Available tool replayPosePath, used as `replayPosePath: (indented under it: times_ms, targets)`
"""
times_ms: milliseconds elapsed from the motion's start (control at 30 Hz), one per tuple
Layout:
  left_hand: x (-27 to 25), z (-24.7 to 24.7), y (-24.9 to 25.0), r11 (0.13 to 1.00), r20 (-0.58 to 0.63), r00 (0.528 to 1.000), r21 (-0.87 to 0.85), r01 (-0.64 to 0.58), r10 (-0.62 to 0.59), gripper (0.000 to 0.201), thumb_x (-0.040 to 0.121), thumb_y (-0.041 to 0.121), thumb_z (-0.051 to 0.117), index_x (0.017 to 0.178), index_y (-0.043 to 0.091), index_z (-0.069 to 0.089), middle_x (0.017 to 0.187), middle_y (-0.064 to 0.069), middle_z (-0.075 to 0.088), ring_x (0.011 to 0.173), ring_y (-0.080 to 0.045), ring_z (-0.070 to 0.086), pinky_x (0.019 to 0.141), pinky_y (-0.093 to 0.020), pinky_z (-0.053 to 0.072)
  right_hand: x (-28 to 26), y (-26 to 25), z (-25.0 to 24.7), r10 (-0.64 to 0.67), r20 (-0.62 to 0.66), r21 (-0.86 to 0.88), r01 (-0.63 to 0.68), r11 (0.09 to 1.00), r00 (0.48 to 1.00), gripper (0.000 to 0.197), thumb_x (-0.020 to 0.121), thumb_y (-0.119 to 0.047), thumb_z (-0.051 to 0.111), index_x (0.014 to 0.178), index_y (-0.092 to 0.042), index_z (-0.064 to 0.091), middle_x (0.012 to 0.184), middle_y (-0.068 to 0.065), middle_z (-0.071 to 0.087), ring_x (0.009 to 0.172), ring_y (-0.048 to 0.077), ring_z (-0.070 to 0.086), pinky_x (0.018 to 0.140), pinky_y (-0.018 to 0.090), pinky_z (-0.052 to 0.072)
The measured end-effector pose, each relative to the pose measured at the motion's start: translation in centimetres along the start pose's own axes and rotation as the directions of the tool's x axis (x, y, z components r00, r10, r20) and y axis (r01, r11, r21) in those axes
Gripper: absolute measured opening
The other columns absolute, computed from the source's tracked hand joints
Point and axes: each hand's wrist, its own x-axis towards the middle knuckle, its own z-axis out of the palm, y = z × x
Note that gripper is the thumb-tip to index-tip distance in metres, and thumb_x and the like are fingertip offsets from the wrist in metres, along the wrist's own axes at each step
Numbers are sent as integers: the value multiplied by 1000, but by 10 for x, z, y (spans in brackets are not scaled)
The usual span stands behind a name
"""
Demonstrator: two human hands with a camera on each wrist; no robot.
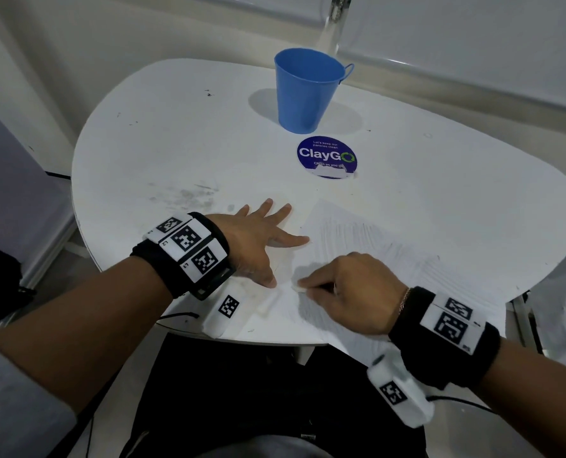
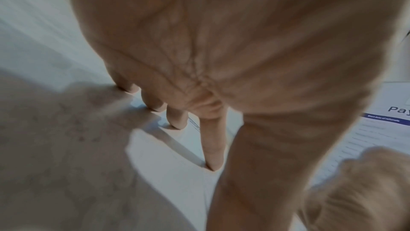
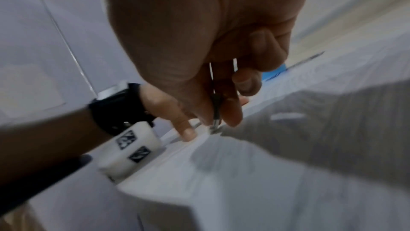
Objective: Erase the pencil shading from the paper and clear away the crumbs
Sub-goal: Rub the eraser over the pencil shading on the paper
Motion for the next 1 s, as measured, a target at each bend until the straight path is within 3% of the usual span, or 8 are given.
replayPosePath:
  times_ms: [167,300,433,567,700,833,1000]
  targets:
    - [1,0,-2,1000,9,1000,-13,1,-1,94,87,36,74,151,63,10,162,17,-29,144,-6,-36,122,-39,-18,13,10,-9,95,-132,7,-95,995,987,23,96,-33,58,113,-38,72,113,-19,71,103,11,66,85,23,48]
    - [0,-1,-1,1000,7,1000,-7,2,-2,95,86,35,75,151,62,11,162,16,-29,145,-6,-35,122,-39,-17,3,-6,1,-24,-5,-20,24,1000,1000,24,97,-34,56,114,-38,72,110,-20,71,98,11,67,81,22,48]
    - [1,-1,-1,1000,13,1000,-2,-2,2,95,87,36,74,152,62,9,162,15,-29,145,-7,-36,121,-39,-18,16,7,-9,103,-126,2,-104,995,987,23,97,-31,57,112,-37,73,112,-19,71,101,11,66,82,22,47]
    - [1,-1,-1,1000,8,1000,1,4,-4,95,87,36,74,151,62,9,162,16,-29,145,-7,-35,123,-40,-17,7,-4,-1,2,-20,-30,-2,1000,1000,24,97,-32,55,113,-36,73,109,-18,72,98,12,67,83,25,50]
    - [0,-1,0,1000,14,1000,9,2,-2,95,88,36,73,152,61,8,162,15,-30,145,-8,-36,122,-40,-17,17,5,-9,104,-119,-9,-106,994,987,24,97,-31,56,112,-37,73,106,-17,73,96,12,66,77,22,44]
    - [-2,-1,3,1000,-1,1000,9,9,-9,94,88,36,73,152,60,10,162,16,-29,146,-8,-35,123,-39,-16,10,-9,-2,1,-17,-47,-2,999,1000,24,98,-33,54,111,-37,74,101,-16,74,91,13,66,79,27,51]
    - [-1,-1,2,1000,2,1000,-1,9,-9,94,88,35,73,152,60,10,162,16,-29,145,-8,-35,123,-40,-16,19,2,-9,104,-112,-36,-108,993,988,24,96,-31,54,107,-36,75,102,-14,74,95,15,66,82,28,51]
